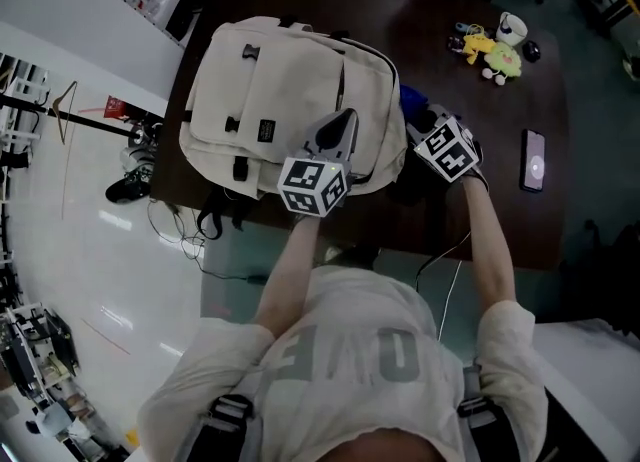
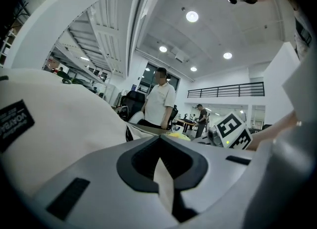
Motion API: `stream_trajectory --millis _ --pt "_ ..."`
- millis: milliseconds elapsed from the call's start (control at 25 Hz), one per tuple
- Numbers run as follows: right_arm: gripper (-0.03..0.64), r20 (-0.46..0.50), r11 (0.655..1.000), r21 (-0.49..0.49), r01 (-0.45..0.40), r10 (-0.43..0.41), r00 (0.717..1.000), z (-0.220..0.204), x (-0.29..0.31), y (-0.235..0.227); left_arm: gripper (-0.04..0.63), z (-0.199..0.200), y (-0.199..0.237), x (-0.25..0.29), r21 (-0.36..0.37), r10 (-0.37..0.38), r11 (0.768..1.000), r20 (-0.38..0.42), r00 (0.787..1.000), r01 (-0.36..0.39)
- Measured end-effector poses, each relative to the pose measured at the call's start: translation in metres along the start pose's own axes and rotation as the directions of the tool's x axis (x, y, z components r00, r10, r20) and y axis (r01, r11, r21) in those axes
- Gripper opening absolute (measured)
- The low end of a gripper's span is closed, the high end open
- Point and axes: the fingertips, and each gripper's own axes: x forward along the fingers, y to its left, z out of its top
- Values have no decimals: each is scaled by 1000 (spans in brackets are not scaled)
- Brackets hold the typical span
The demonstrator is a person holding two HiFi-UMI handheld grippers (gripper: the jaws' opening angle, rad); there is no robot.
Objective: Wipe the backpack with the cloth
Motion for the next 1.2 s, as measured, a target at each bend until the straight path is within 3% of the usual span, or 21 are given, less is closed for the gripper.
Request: stream_trajectory --millis 200,680,960,1200 --pt "38 -20 999 -25 47 -47 999 -3 -21 32 3 -14 -15 -25 2 -34 999 -23 999 34" --pt "38 -64 989 33 146 -143 988 -14 -48 112 3 -15 -19 -89 -2 -54 999 -3 999 54" --pt "38 -95 993 9 115 -113 989 -10 -37 170 3 -24 -11 -122 -22 -32 999 -15 999 32" --pt "38 -74 995 42 90 -86 993 -2 -35 186 3 -12 1 -134 -12 -6 1000 11 1000 6"
